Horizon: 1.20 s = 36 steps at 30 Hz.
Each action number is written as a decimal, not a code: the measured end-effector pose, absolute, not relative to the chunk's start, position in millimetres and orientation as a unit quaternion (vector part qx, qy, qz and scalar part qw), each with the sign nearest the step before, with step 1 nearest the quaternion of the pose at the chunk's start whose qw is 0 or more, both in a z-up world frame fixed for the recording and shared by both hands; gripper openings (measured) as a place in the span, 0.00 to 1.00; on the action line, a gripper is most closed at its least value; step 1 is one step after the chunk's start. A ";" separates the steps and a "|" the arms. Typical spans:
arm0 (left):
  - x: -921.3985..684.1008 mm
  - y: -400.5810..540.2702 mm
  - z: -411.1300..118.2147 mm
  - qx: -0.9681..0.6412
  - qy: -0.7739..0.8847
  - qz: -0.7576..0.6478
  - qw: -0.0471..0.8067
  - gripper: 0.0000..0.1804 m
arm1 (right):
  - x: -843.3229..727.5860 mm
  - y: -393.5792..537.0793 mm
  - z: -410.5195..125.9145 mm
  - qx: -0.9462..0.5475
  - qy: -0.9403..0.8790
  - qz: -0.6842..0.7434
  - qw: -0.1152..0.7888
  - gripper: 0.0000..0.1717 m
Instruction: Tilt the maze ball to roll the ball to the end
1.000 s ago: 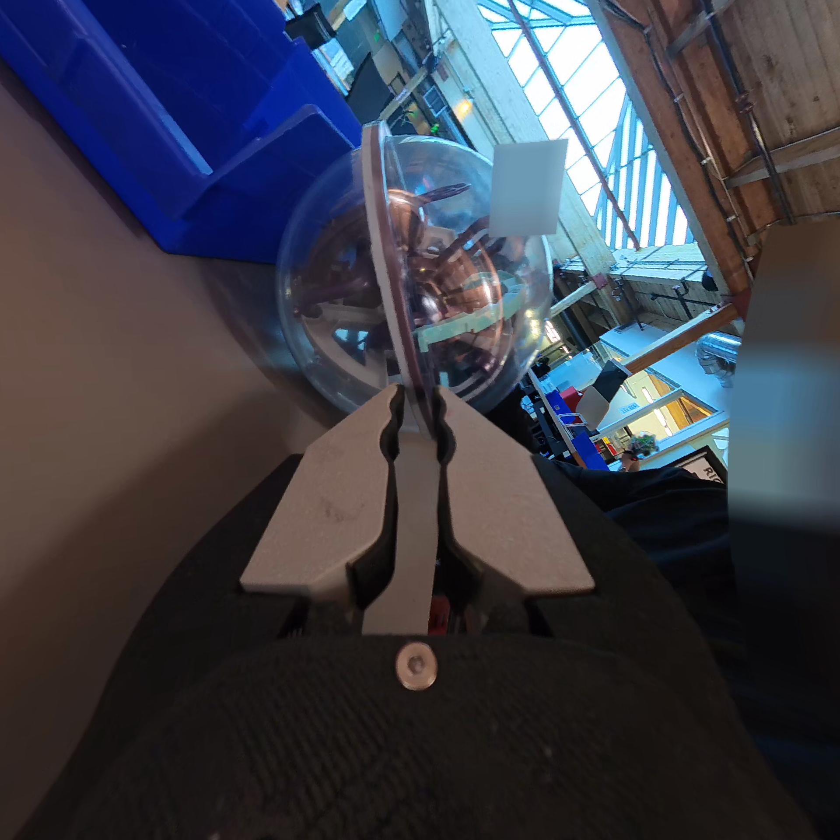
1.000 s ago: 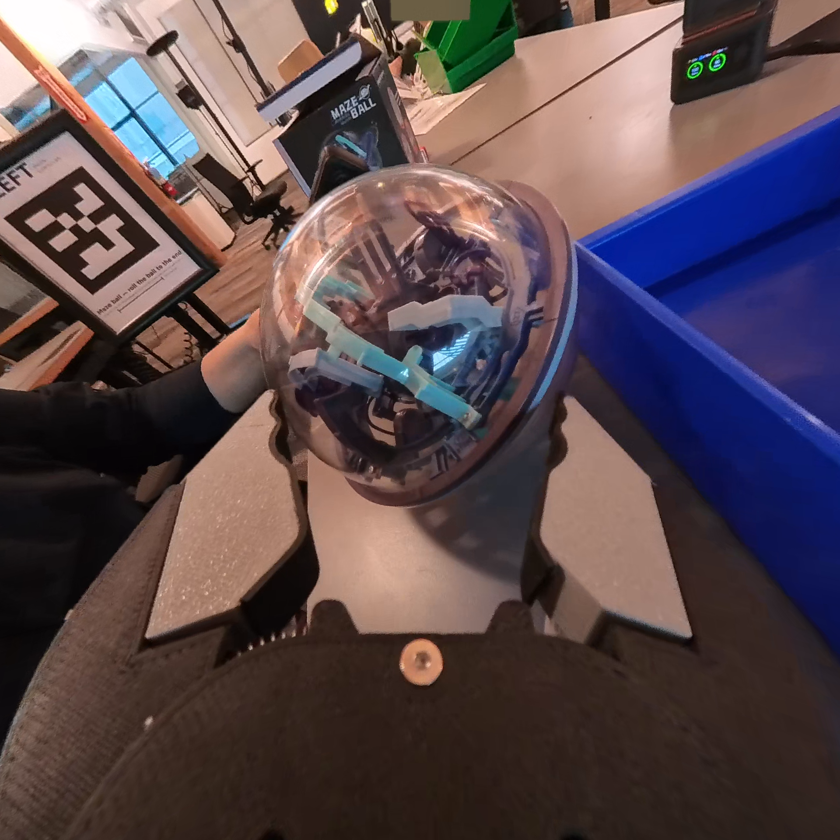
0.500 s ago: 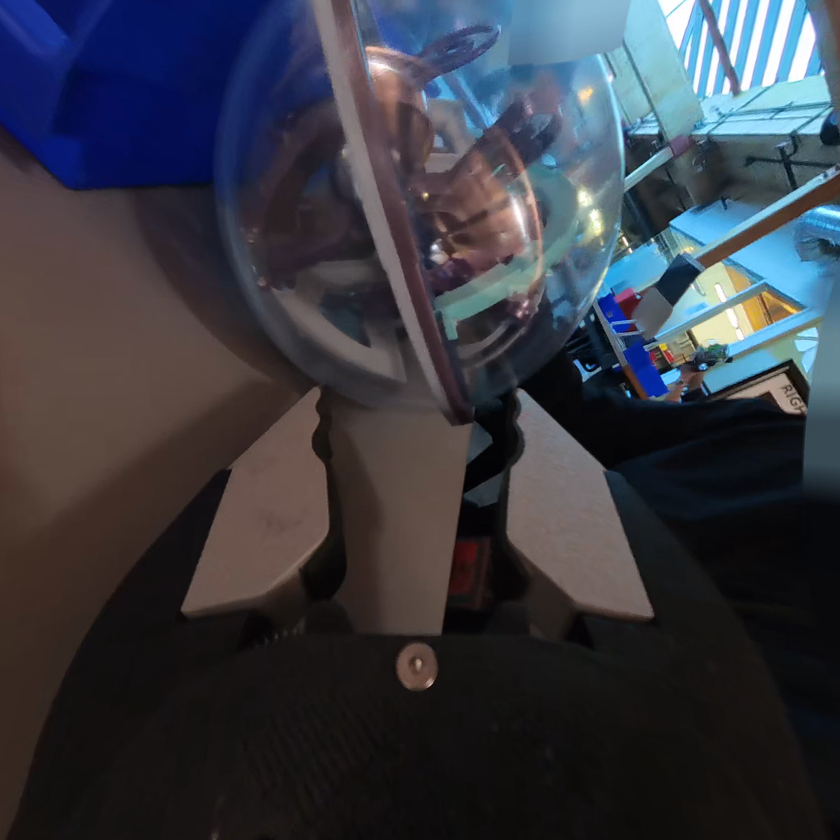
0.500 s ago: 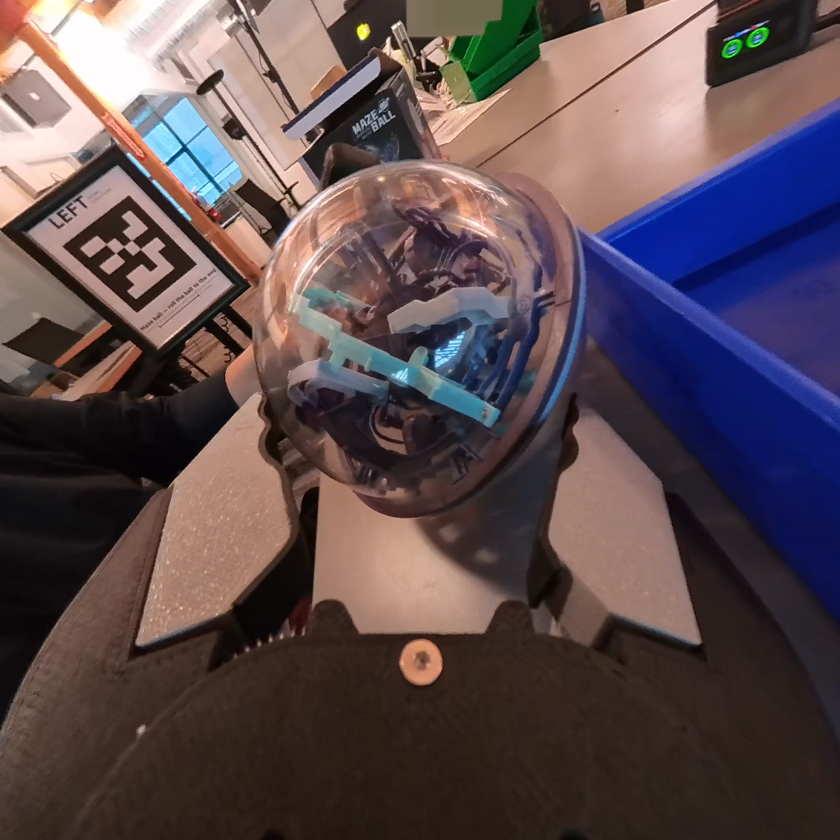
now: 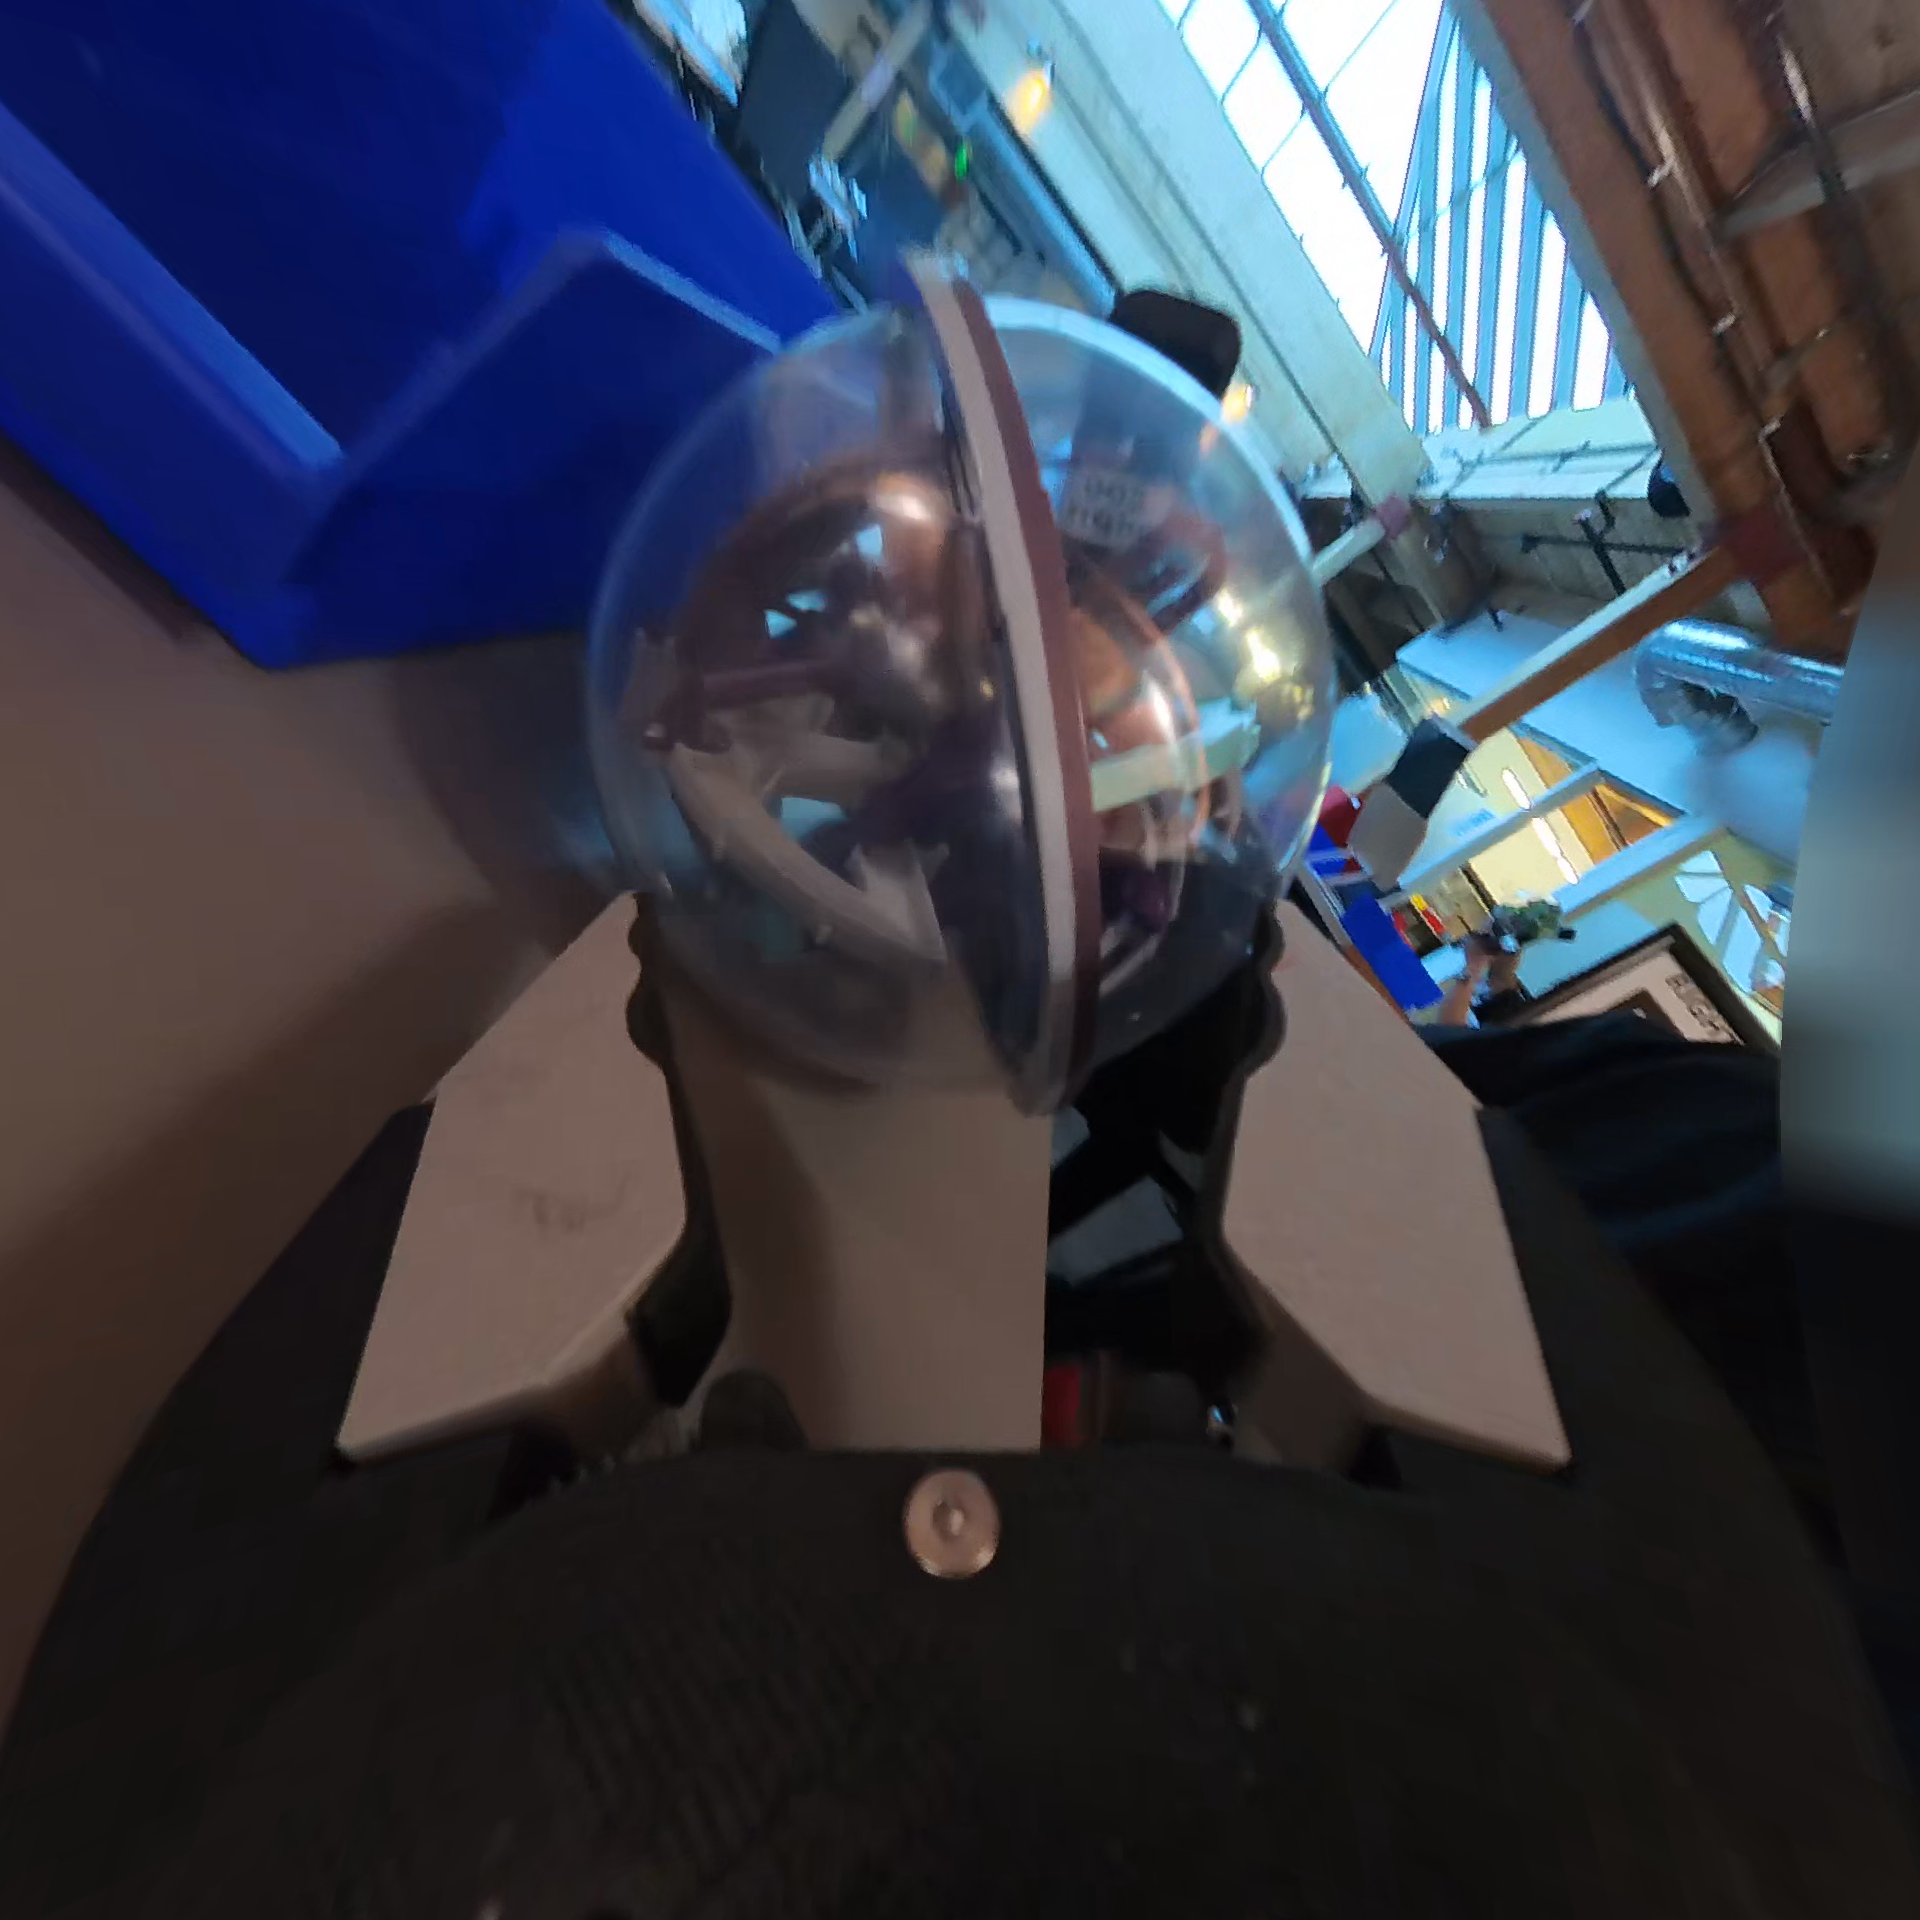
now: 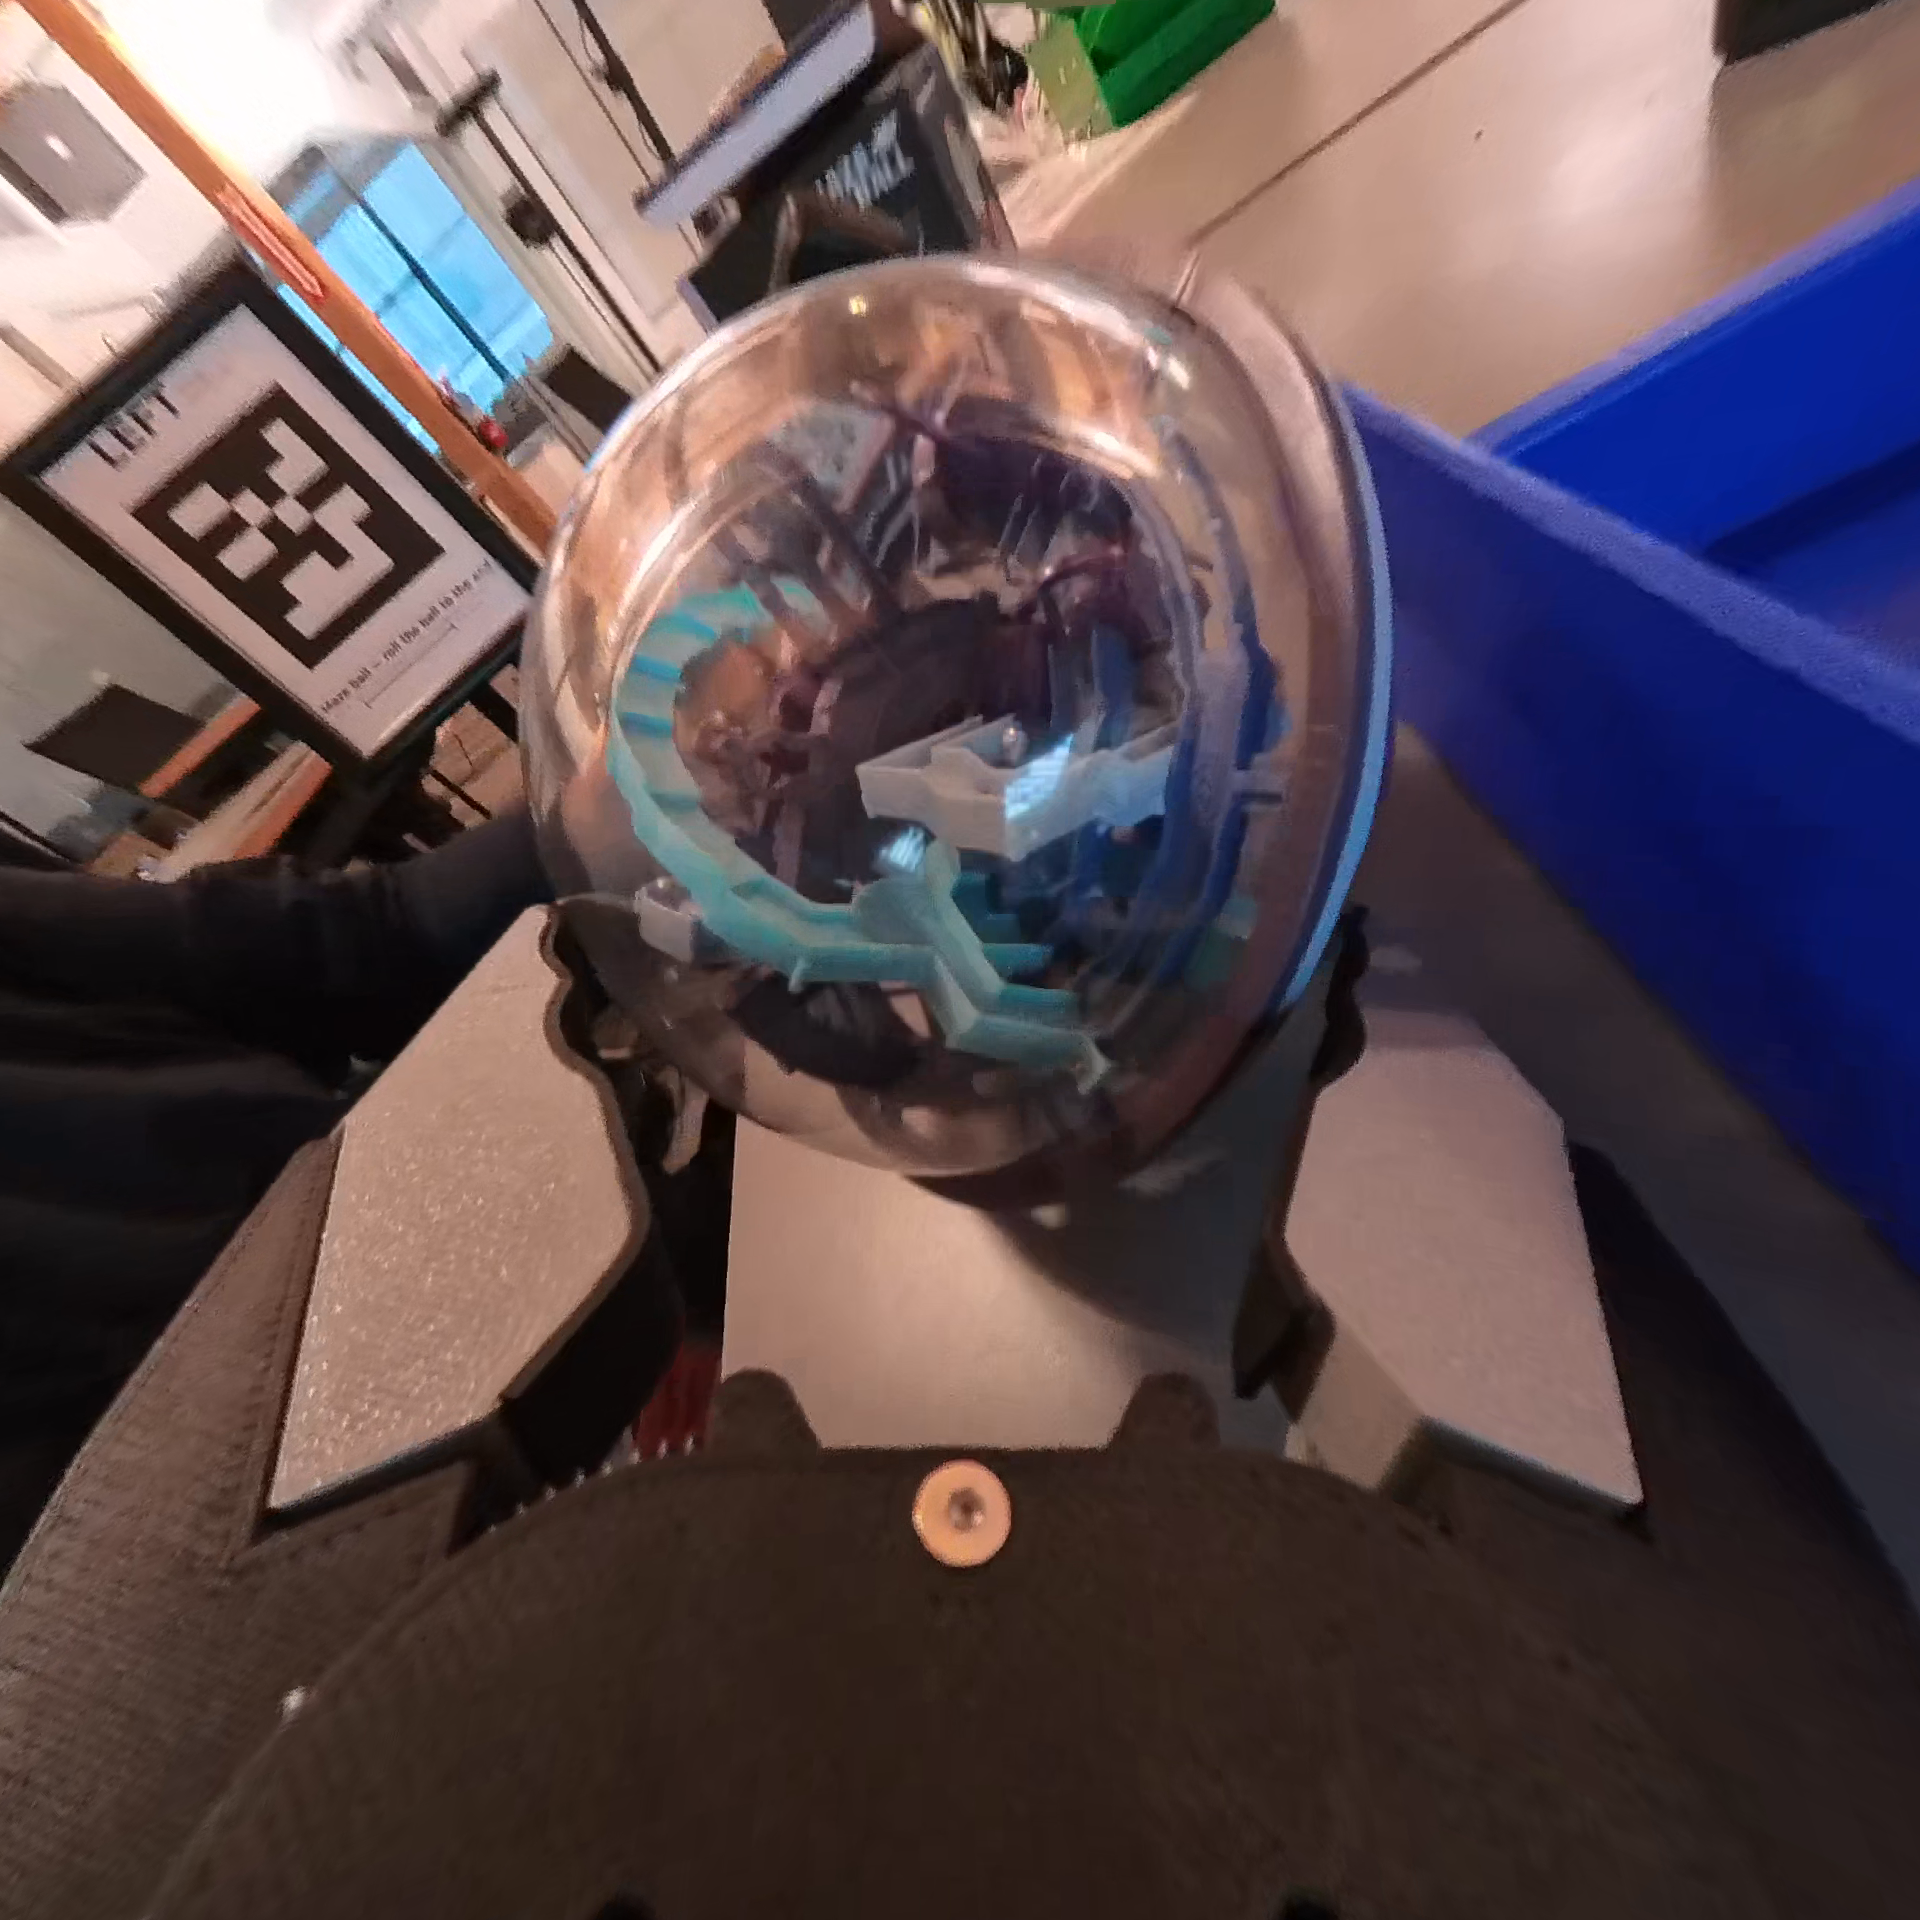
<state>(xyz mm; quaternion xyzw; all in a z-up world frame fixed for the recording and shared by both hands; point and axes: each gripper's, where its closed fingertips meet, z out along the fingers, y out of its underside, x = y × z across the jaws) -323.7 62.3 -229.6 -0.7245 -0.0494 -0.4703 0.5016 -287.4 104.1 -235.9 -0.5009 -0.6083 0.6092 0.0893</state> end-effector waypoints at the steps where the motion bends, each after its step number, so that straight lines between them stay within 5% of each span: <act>1: -320.1 62.6 -232.8 -0.731 -0.046 -0.475 0.487 0.61 | -289.3 106.8 -232.5 -0.498 -0.596 0.624 0.091 0.80; 8: -304.2 70.4 -238.9 -0.745 -0.020 -0.494 0.449 0.74 | -293.2 100.5 -232.0 -0.495 -0.565 0.658 0.054 0.82; 17: -301.9 65.9 -217.9 -0.758 0.048 -0.451 0.469 0.74 | -294.3 97.3 -203.2 -0.464 -0.589 0.646 0.146 0.85; 36: -253.8 51.8 15.2 -0.761 0.246 -0.227 0.555 0.75 | -236.3 77.0 28.3 -0.253 -0.588 0.665 0.384 0.85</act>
